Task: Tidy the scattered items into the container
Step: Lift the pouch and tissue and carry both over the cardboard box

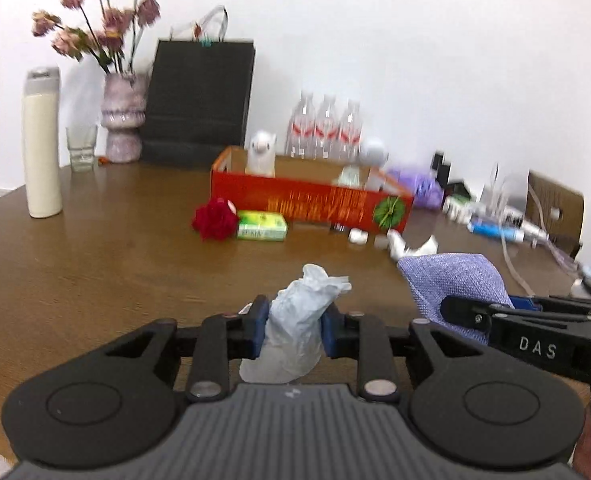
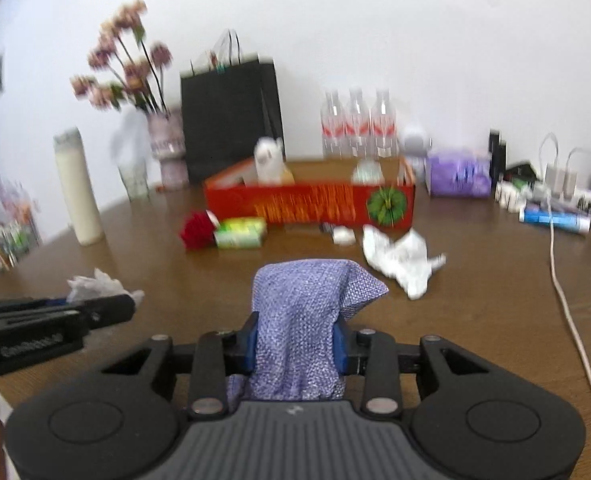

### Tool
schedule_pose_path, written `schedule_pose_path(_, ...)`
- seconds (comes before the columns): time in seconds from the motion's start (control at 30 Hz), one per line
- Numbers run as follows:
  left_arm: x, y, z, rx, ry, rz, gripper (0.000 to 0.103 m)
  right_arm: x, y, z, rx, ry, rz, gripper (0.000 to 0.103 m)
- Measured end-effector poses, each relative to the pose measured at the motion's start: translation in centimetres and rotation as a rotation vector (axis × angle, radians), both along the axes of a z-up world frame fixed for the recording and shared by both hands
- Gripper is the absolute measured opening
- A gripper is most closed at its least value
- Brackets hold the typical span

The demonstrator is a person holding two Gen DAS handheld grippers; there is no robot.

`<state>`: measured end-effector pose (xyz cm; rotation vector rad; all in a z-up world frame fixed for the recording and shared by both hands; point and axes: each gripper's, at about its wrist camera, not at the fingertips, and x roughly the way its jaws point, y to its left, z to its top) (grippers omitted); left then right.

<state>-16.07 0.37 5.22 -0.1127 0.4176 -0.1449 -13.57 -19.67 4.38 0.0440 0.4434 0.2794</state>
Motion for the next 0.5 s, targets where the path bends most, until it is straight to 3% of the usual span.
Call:
schedule_pose_path(0.13,-2.7,-0.7,-0.2,0.005,-0.054,0.003,0.028,-3.4,0.4,0.1,0.027,-0.099,-0.012,0.033)
schedule_pose_path(0.3,-6.3,-1.5,-1.0,0.025,-0.172,0.013,0.029,-7.1,0.7,-0.6,0.068,-0.151,-0.004,0.033)
schedule_pose_path(0.5,-6.8,-2.2,-0.3,0.033,-0.217,-0.009,0.028,-8.5,1.2,-0.4,0.071,-0.186,0.014,0.033)
